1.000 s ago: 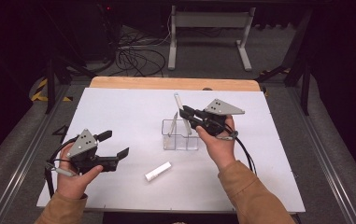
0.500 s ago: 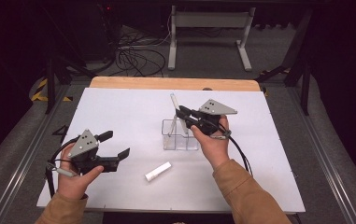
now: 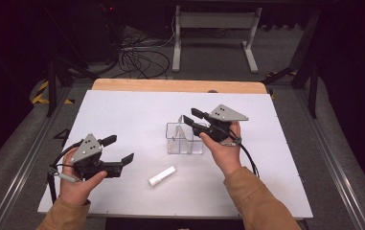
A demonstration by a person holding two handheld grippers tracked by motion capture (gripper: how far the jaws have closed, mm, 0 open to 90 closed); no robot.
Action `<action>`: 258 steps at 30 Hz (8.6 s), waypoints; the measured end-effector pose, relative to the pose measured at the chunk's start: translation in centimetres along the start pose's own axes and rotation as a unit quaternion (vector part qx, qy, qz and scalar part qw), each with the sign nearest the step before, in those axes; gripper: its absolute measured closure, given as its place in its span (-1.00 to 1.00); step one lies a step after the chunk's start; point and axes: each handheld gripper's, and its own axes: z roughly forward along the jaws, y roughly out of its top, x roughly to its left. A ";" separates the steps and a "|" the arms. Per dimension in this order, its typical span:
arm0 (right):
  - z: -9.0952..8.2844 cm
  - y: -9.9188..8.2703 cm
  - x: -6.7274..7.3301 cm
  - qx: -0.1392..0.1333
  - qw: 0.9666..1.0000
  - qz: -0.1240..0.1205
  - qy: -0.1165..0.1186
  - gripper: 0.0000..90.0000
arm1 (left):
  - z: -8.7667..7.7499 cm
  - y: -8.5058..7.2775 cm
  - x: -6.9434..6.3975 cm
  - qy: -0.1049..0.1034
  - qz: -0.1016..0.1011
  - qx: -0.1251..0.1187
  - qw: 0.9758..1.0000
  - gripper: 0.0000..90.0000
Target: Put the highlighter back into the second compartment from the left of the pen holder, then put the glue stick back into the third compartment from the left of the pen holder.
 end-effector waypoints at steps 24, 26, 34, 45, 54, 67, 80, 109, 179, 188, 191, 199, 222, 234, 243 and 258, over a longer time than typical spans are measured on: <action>-6.3 -0.4 -0.7 0.019 0.999 -0.026 -0.001 -0.05 | 0.2 0.2 -0.9 -0.023 -0.002 0.005 1.000 -0.81; -6.8 -0.6 -0.7 0.026 0.999 -0.029 0.001 -0.06 | 0.3 0.2 -1.0 -0.023 -0.001 0.006 1.000 -0.81; -8.7 -1.6 -1.1 0.042 0.998 -0.035 -0.007 -0.08 | 0.5 0.3 -1.5 -0.024 0.007 0.029 0.999 -0.78; -10.6 -3.8 -1.8 0.063 0.998 -0.022 0.000 -0.17 | 0.7 0.3 -2.0 -0.029 0.005 0.036 0.999 -0.75; -11.4 -5.3 -2.2 0.060 0.998 -0.005 0.005 -0.18 | 0.7 0.4 -2.2 -0.032 0.009 0.040 0.999 -0.75; -11.9 -5.9 -2.3 0.065 0.998 -0.009 0.001 -0.19 | 0.9 0.4 -2.6 -0.034 0.017 0.042 0.998 -0.74; -12.1 -6.2 -2.1 0.069 0.998 -0.012 -0.004 -0.20 | 1.8 0.1 -3.3 -0.067 -0.003 0.055 0.996 -0.69; -11.9 -6.3 -1.9 0.069 0.998 -0.010 0.003 -0.21 | 6.5 -3.8 -6.1 -0.082 0.020 0.162 0.983 -0.58; -11.9 -6.4 -1.9 0.072 0.997 -0.010 0.005 -0.20 | 4.5 -2.7 -7.3 -0.072 0.080 0.178 0.978 0.44; -11.9 -6.4 -1.9 0.072 0.997 -0.011 0.006 -0.20 | 4.1 -1.8 -7.3 -0.077 0.078 0.171 0.979 0.44; -11.9 -6.5 -1.9 0.073 0.997 -0.011 0.006 -0.20 | 3.9 -1.2 -7.2 -0.080 0.077 0.162 0.981 0.44; -12.0 -6.4 -1.9 0.071 0.997 -0.011 0.004 -0.20 | 3.6 1.0 -7.0 -0.086 0.082 0.144 0.982 0.44; -12.2 -6.3 -2.0 0.071 0.997 -0.012 0.003 -0.20 | 3.7 5.0 -6.3 -0.094 0.080 0.119 0.985 0.44; -12.2 -6.3 -2.0 0.070 0.997 -0.012 0.002 -0.20 | 4.1 6.5 -6.4 -0.099 0.085 0.103 0.986 0.44; -12.3 -6.2 -2.0 0.068 0.998 -0.012 0.001 -0.21 | 5.3 8.3 -6.5 -0.103 0.088 0.094 0.986 0.44; -12.4 -6.2 -2.0 0.068 0.998 -0.011 0.003 -0.21 | 7.9 10.8 -7.0 -0.105 0.092 0.077 0.987 0.44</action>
